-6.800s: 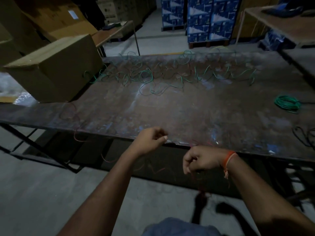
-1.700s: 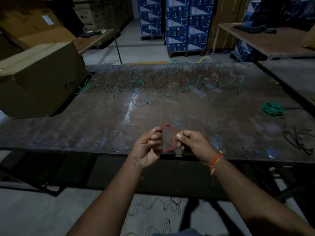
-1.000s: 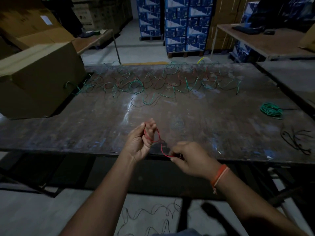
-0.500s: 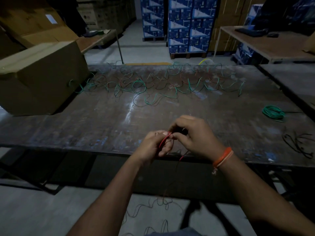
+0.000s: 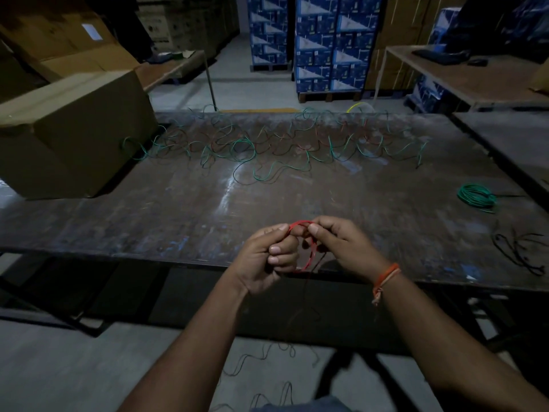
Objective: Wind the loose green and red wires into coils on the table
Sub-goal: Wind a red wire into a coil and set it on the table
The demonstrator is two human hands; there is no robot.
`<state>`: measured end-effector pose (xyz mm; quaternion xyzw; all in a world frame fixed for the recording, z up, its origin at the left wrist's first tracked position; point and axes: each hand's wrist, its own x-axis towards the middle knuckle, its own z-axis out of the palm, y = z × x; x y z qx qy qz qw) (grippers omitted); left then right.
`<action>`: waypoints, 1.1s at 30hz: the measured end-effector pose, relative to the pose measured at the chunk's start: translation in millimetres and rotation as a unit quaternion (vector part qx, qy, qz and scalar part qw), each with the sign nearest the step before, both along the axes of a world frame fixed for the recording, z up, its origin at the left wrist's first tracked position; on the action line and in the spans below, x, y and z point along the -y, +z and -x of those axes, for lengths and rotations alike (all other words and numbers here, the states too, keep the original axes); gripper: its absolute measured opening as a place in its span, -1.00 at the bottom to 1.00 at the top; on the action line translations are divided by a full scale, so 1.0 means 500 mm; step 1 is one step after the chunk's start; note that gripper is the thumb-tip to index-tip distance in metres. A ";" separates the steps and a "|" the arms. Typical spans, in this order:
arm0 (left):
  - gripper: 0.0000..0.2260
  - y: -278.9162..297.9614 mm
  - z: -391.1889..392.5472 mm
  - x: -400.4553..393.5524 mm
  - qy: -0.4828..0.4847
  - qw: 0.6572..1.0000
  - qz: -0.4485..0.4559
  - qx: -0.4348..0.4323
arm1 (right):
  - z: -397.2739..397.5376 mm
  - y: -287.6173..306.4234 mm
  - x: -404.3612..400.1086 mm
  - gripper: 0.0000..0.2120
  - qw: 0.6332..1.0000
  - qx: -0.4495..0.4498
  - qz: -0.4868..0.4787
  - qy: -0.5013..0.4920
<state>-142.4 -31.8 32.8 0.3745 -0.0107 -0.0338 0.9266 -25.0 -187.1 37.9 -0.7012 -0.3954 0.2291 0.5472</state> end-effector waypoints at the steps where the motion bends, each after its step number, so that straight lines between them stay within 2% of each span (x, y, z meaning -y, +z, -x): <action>1: -0.85 0.002 -0.001 0.004 0.007 1.000 0.020 -0.001 | 0.007 -0.004 -0.003 -0.78 0.997 -0.068 -0.025 -0.008; 3: -0.86 0.004 -0.001 0.009 0.018 0.999 0.046 -0.003 | 0.018 -0.008 -0.005 -0.80 0.964 -0.252 -0.089 -0.001; 5: -0.86 0.003 -0.002 0.014 0.017 0.998 0.059 -0.009 | 0.019 -0.009 -0.002 -0.83 0.906 -0.404 -0.124 0.033; 6: -0.84 0.002 -0.002 0.016 0.017 0.998 0.062 -0.016 | 0.016 -0.009 0.000 -0.81 0.886 -0.445 -0.122 0.047; 8: -0.78 0.003 0.000 0.023 0.025 0.996 0.070 -0.040 | 0.010 -0.008 -0.002 -0.76 0.869 -0.478 -0.112 0.057; 11: -0.71 0.007 0.005 0.029 0.037 0.994 0.073 -0.066 | 0.012 0.002 -0.008 -0.73 0.888 -0.446 -0.106 0.026; 14: -0.69 0.010 0.007 0.025 0.008 0.998 0.042 -0.054 | 0.020 0.012 -0.014 -0.66 0.906 -0.407 -0.113 -0.015; 18: -0.73 0.011 -0.003 0.013 -0.045 0.999 0.015 -0.021 | 0.030 0.014 -0.028 -0.63 0.903 -0.402 -0.140 -0.055; 21: -0.78 0.013 -0.009 0.009 -0.050 0.998 0.036 -0.015 | 0.034 0.010 -0.032 -0.63 0.916 -0.370 -0.139 -0.066; 26: -0.91 0.009 -0.010 0.016 -0.044 0.992 0.115 -0.005 | 0.037 0.007 -0.028 -0.62 0.962 -0.234 -0.111 -0.091; 29: -0.82 0.000 -0.011 0.021 -0.034 0.992 0.118 -0.031 | 0.039 0.001 -0.026 -0.60 0.967 -0.187 -0.118 -0.122; 33: -0.77 -0.007 -0.013 0.012 -0.044 0.988 0.134 -0.069 | 0.039 -0.014 -0.020 -0.61 0.966 -0.190 -0.122 -0.129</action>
